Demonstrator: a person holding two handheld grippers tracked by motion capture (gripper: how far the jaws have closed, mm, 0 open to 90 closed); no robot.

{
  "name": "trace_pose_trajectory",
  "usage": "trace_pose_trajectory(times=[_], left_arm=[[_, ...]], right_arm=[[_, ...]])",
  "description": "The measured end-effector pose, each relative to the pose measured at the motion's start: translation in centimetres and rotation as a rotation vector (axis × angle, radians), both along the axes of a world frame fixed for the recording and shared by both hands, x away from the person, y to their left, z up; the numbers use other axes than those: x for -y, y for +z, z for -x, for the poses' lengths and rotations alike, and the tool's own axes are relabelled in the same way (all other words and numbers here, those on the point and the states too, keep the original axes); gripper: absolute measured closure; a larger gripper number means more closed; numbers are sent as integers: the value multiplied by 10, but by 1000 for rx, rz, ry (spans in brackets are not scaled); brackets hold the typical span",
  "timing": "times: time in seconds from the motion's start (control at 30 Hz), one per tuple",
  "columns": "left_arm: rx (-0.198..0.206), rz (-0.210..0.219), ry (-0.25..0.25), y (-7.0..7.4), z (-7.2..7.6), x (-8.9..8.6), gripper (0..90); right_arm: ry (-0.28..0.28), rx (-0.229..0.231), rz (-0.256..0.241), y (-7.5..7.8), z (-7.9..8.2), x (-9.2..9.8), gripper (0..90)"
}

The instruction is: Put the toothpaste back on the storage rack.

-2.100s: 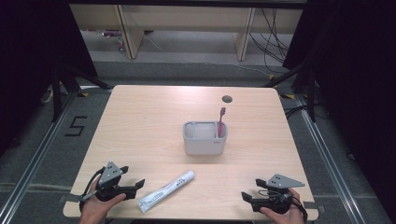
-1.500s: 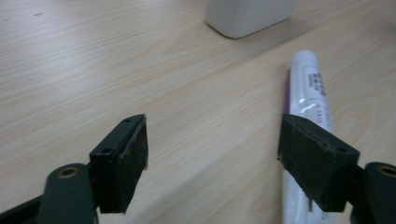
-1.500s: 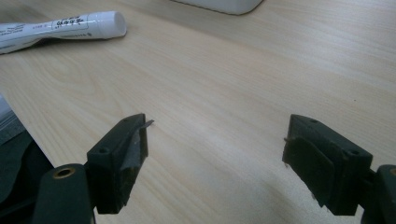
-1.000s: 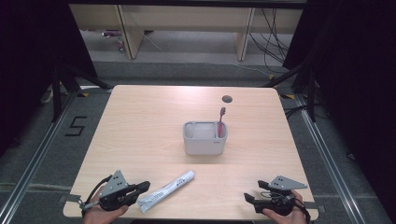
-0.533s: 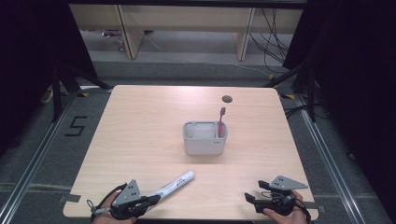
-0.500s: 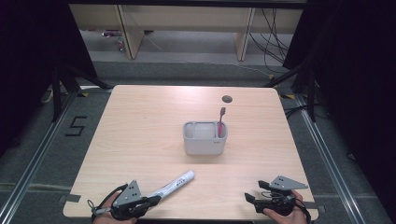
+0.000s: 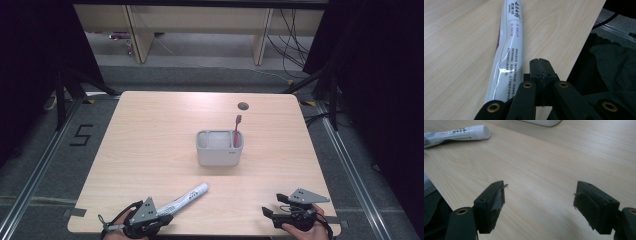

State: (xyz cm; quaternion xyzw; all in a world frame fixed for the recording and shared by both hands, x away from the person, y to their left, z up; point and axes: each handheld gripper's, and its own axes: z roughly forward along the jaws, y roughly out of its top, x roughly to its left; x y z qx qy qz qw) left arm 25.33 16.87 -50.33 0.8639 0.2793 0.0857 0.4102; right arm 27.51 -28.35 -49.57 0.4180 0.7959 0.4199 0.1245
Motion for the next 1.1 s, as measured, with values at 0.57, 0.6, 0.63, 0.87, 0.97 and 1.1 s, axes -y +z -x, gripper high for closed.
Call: trace_pose_trajectory(times=[0.57, 0.6, 0.63, 0.87, 0.97, 1.1], left_arm=[[1, -75, -5, -4, -7, -5, 897], [6, -81, -4, -4, -8, -6, 897], [13, -88, -2, -4, -9, -6, 897], [13, -96, 13, -3, -15, -8, 897], [24, -106, 21, -2, -19, -8, 897], [19, -108, 29, -3, -24, -9, 897]], right_arm=[[-2, 6, 9, 0, 0, 0, 249], [-1, 6, 9, 0, 0, 0, 249], [0, 6, 7, 0, 0, 0, 249], [-7, 9, 3, 0, 0, 2, 249], [-7, 7, 2, 0, 0, 2, 249], [-11, 1, 1, 0, 0, 2, 249]])
